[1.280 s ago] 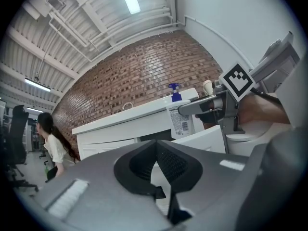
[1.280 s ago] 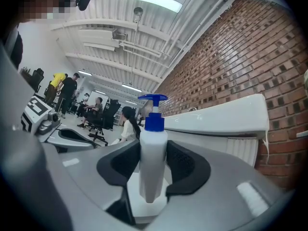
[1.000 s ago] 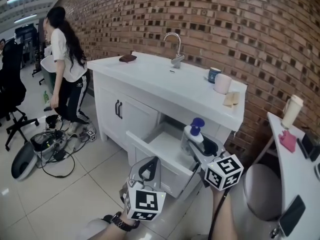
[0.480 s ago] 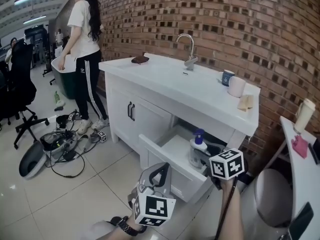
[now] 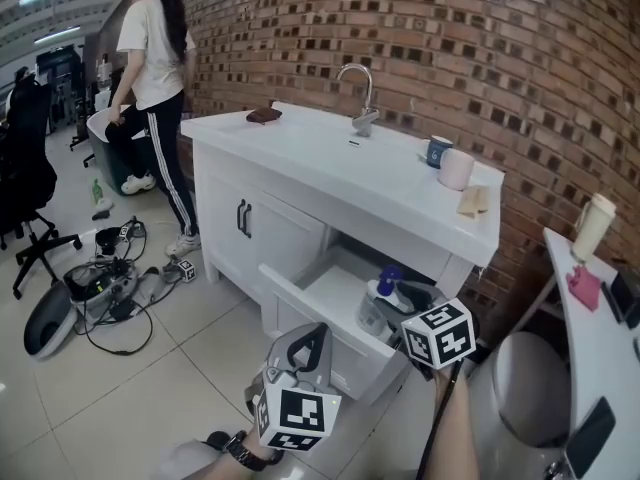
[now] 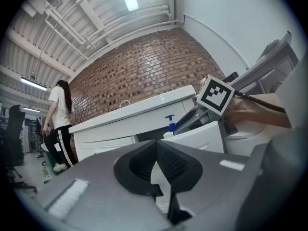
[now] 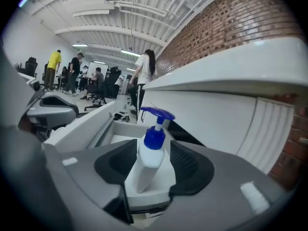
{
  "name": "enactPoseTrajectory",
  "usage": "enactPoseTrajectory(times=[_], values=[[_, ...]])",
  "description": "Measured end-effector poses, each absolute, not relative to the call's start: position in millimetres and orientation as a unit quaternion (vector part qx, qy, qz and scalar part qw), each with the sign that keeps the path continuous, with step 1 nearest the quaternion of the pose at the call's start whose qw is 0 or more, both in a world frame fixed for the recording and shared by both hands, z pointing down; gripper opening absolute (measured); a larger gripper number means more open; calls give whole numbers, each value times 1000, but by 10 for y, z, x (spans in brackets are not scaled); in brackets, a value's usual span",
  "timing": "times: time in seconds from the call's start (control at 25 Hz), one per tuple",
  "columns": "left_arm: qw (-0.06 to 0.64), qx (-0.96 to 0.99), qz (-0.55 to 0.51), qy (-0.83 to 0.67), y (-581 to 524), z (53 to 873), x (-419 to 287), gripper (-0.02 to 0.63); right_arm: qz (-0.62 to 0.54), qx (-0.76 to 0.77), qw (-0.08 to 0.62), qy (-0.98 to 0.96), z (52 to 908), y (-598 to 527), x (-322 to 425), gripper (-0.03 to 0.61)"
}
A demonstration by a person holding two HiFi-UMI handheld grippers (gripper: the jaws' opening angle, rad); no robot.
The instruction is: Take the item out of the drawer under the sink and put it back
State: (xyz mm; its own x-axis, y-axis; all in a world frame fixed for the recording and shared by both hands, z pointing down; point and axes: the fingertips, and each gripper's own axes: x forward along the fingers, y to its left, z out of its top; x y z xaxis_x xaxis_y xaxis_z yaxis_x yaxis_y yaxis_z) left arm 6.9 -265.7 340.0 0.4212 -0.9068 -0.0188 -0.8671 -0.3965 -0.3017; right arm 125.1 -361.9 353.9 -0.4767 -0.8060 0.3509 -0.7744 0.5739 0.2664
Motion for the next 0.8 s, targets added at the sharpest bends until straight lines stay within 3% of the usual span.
enactPoseTrajectory(times=[0.16,0.24,0.36,0.8], values=[[141,-833,-77,529,-2628,3399,114,18,-134,510,163,-834,3123,-3469,1367,208],[143,-836,-76,524,-2612,3397,185,18,-178,534,124,-817,2944,-3369,1492,92],[144,-838,-80,520,-2600,3421,269,18,-193,546,73,-812,2815,-3276,1607,20],[142,-837,-83,521,-2616,3438,310,18,-199,534,54,-820,2763,-3226,1472,3]])
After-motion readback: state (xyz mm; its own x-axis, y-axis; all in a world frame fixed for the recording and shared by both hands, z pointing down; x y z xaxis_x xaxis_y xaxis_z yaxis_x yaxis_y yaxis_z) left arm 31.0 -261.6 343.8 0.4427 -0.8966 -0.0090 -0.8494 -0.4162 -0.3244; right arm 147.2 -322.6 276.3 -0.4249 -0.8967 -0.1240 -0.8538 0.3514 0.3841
